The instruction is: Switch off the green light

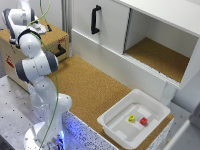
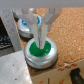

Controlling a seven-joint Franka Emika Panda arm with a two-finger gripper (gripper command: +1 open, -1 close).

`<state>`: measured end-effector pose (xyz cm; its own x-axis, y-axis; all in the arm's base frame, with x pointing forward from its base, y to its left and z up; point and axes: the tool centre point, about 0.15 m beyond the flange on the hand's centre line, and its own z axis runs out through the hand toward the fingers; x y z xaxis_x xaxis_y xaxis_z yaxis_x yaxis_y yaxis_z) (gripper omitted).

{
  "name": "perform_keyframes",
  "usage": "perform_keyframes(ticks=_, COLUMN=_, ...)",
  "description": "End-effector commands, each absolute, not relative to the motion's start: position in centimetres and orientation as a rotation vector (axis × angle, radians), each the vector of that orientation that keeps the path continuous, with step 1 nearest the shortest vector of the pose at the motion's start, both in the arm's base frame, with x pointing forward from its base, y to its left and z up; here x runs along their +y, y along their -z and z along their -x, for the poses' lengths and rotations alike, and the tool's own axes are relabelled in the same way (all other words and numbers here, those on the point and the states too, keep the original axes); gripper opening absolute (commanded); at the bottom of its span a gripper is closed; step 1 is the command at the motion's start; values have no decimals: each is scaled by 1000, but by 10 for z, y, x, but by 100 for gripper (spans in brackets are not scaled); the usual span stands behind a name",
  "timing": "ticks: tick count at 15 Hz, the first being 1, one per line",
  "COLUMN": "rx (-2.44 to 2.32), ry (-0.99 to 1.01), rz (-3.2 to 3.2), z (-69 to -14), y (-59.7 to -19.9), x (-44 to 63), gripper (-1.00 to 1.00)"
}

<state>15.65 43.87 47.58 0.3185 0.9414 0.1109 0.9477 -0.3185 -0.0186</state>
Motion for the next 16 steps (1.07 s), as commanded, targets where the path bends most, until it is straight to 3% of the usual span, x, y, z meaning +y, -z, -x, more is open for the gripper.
perform_keyframes(ticks=1, rx=-1717, ry=117, rz=2504, z=-156, y=-461, x=448, gripper=-100)
perform_keyframes(ticks=7, rx=-1721, ry=30, rz=2526, z=-176, y=-417, x=447, gripper=-100)
perform_keyframes(ticks=9, rx=-1718, ry=59, rz=2522, z=-176, y=-420, x=450, gripper=-100)
perform_keyframes(ticks=13, rx=-1742, ry=247, rz=2504, z=-164, y=-491, x=458, gripper=-100)
perform_keyframes(ticks=16, rx=-1810, ry=260, rz=2467, z=-152, y=-530, x=464, gripper=-100)
